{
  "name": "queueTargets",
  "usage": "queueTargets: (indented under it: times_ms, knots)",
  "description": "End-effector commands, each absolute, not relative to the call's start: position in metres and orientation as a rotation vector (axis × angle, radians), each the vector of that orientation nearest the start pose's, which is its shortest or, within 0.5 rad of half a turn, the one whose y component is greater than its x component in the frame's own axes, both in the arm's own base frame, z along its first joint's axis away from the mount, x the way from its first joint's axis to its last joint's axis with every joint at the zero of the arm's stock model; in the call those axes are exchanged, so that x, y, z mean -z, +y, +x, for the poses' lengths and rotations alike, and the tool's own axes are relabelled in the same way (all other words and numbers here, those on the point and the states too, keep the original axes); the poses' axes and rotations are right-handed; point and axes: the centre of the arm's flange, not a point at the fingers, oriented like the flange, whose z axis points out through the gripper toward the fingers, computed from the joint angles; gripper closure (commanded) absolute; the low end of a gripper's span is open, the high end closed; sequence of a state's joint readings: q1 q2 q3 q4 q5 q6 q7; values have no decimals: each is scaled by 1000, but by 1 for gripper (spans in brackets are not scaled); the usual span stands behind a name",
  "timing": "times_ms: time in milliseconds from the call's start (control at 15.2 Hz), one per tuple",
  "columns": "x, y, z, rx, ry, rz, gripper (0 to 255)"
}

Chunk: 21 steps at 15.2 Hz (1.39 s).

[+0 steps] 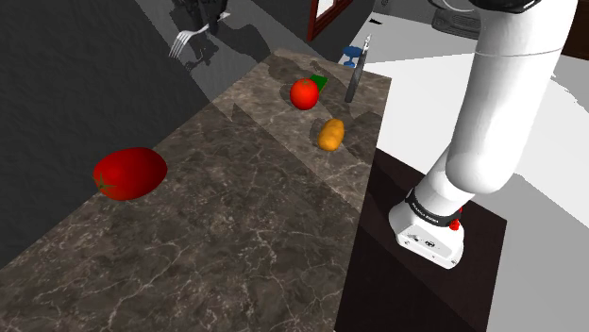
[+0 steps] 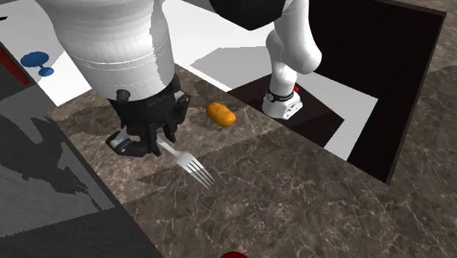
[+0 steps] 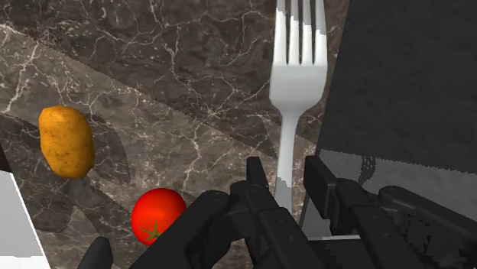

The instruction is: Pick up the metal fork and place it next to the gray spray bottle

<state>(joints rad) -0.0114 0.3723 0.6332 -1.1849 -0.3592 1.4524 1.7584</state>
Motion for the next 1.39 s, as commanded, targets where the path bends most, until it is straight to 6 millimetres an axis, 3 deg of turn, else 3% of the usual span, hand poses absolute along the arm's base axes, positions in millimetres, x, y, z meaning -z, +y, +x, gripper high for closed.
queueTargets:
  times_ms: [0, 132, 1320]
  knots:
    - [-616, 266, 583, 184, 1825, -2663, 255]
    - [-625, 266, 583, 184, 1825, -2663, 255]
    - [-626, 35, 525, 184, 1825, -2663, 255]
